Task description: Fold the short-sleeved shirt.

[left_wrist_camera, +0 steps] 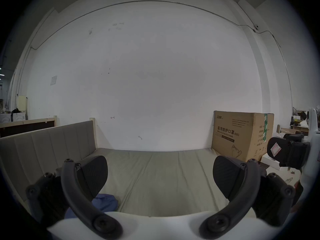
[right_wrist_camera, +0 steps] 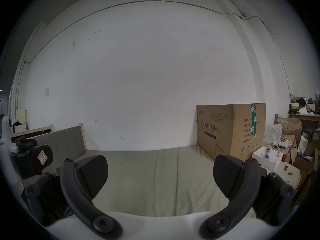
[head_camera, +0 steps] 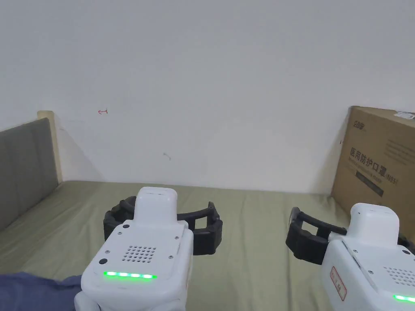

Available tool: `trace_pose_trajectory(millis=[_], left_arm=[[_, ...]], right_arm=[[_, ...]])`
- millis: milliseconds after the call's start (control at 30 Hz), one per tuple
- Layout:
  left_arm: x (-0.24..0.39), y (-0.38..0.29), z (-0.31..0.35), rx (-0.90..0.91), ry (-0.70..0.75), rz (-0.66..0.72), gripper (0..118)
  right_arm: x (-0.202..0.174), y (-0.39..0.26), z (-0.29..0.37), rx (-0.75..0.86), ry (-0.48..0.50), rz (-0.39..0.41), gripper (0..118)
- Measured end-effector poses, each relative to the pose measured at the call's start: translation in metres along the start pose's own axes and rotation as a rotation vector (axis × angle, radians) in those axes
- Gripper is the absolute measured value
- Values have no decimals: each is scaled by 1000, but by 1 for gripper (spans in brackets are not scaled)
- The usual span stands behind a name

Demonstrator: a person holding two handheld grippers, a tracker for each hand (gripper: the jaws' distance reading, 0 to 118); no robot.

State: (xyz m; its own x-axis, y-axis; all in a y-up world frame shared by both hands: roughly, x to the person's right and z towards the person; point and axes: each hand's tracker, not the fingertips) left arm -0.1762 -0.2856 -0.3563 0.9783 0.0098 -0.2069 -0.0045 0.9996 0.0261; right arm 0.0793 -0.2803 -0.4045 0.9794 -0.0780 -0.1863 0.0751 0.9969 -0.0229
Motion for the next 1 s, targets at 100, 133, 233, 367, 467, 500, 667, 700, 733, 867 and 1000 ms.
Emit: trace_pose_trajectory(millis=[100, 133, 233, 367, 467, 500, 667, 700, 733, 867, 1000], left_arm=[[-1, 0, 0, -1, 5, -5, 118], [-2, 0, 0, -2, 3, -5, 118], [1, 4, 5, -2, 4, -7, 118], [1, 4, 6, -6, 0, -8, 118], [1, 4, 6, -9, 1, -11, 118], [1, 4, 6, -10, -1, -12, 118], [1, 5, 7, -14, -4, -14, 118], [1, 5, 8, -14, -5, -13, 118], [1, 5, 8, -14, -6, -13, 118], [2, 6, 8, -12, -8, -19, 118], [3, 6, 10, -13, -7, -16, 118]], right_arm=[[0, 0, 0, -1, 1, 4, 118], [-1, 0, 0, -2, 1, 6, 118], [-2, 0, -1, -7, -9, 18, 118], [-1, 0, -1, -10, -15, 15, 118], [-1, 0, -1, -7, -9, 15, 118], [-2, 0, -1, -6, -8, 19, 118], [-5, 1, 0, -3, 2, 40, 118], [-5, 1, 1, -2, 5, 43, 118], [-6, 1, 1, -1, 6, 47, 118], [-8, 1, 2, 7, 11, 60, 118], [-9, 1, 2, 8, 22, 65, 118]])
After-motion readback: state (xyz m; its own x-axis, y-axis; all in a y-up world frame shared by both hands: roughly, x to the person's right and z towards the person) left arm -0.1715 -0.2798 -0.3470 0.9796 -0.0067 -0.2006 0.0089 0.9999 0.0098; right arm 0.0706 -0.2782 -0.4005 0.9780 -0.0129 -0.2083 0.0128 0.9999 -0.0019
